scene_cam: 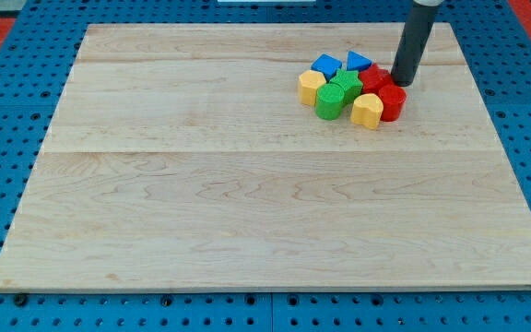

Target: Separate the green star away from the group of blocks

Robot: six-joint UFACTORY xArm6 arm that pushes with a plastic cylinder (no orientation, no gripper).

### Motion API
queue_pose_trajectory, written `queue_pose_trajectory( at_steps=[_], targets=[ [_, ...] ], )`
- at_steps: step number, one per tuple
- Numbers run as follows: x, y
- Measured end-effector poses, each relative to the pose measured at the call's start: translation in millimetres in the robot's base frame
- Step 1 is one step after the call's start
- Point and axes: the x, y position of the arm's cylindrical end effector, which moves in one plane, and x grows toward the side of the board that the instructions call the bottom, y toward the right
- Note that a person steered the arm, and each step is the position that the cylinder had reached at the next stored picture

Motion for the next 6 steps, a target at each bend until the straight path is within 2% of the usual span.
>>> queue_pose_trajectory(
  at_steps=[1, 2, 4, 5, 6],
  targets=[
    [1.8, -21.6],
    [15.7, -68.3],
    [51.6, -159.0],
    [84.4, -177.5],
    [91.9, -221.7]
  ],
)
